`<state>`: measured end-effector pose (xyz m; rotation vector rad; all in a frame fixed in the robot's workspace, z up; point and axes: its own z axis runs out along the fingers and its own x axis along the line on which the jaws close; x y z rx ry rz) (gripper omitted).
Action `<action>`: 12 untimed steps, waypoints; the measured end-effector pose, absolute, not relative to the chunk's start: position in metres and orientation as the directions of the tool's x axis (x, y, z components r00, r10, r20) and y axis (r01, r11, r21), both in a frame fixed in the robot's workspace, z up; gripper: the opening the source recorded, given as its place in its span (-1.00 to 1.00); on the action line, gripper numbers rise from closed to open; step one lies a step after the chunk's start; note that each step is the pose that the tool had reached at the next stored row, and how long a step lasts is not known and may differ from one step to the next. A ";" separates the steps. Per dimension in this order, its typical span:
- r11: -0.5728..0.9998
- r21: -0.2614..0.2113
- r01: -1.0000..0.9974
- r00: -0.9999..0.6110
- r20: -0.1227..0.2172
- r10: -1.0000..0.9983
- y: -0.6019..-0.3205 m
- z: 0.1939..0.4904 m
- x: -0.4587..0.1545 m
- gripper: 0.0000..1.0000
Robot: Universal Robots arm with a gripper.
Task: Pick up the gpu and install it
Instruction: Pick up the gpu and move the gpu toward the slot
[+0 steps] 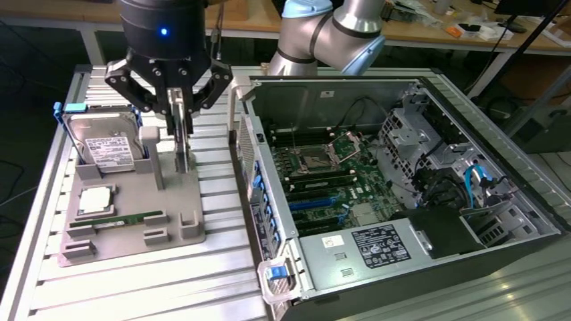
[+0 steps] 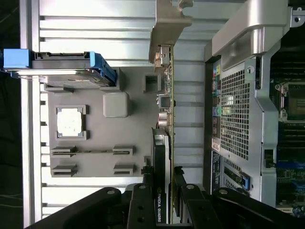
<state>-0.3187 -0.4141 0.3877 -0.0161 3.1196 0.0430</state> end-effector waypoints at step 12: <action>1.000 0.027 -0.011 -1.000 -0.022 -0.010 -0.413 0.444 -0.319 -0.47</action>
